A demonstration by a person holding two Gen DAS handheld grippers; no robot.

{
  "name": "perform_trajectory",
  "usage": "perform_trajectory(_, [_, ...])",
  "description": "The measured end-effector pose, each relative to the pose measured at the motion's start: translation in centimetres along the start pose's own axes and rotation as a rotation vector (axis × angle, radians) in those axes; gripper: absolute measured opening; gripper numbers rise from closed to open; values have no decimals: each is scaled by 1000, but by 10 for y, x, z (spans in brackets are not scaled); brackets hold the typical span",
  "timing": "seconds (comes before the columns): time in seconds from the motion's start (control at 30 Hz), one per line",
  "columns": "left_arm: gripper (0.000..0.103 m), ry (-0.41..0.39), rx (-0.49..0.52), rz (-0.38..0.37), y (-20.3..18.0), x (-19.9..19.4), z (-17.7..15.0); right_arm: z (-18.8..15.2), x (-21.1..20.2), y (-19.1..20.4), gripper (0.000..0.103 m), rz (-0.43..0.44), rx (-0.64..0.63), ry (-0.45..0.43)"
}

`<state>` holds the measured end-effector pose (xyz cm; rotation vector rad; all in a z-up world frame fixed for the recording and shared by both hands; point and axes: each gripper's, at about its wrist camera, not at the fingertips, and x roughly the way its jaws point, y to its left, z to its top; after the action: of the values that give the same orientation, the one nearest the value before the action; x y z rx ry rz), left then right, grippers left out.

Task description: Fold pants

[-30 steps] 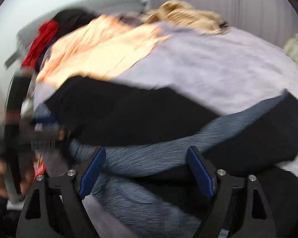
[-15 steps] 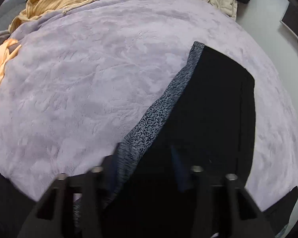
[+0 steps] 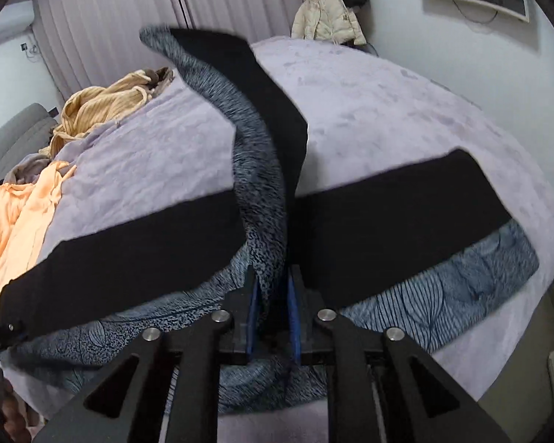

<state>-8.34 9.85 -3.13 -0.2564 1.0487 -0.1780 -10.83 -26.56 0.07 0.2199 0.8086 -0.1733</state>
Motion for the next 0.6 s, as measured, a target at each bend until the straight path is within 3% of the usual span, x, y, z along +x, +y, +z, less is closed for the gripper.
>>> perform_trajectory(0.03, [102, 3, 23, 17, -6, 5, 0, -4, 4, -6, 45, 5, -1, 3])
perform_trajectory(0.07, [102, 13, 39, 27, -9, 9, -1, -5, 6, -14, 67, 4, -1, -14])
perform_trajectory(0.1, [102, 21, 49, 41, -11, 12, -2, -3, 6, -21, 82, 11, 7, -39])
perform_trajectory(0.23, [102, 20, 79, 65, -11, 10, -9, 17, 1, -45, 86, 71, 39, -135])
perform_trajectory(0.43, [102, 22, 79, 72, -15, 21, -6, 59, 32, -116, 86, 270, 317, -181])
perform_trajectory(0.47, [102, 24, 76, 75, -15, 22, -6, 63, 35, -123, 75, 295, 339, -187])
perform_trajectory(0.5, [102, 27, 71, 80, -15, 22, -6, 70, 40, -127, 20, 318, 330, -169])
perform_trajectory(0.53, [102, 30, 66, 84, -16, 24, -4, 76, 44, -124, 7, 292, 288, -118])
perform_trajectory(0.6, [102, 36, 45, 78, -16, 19, 0, 82, 35, -116, 6, 266, 251, -110])
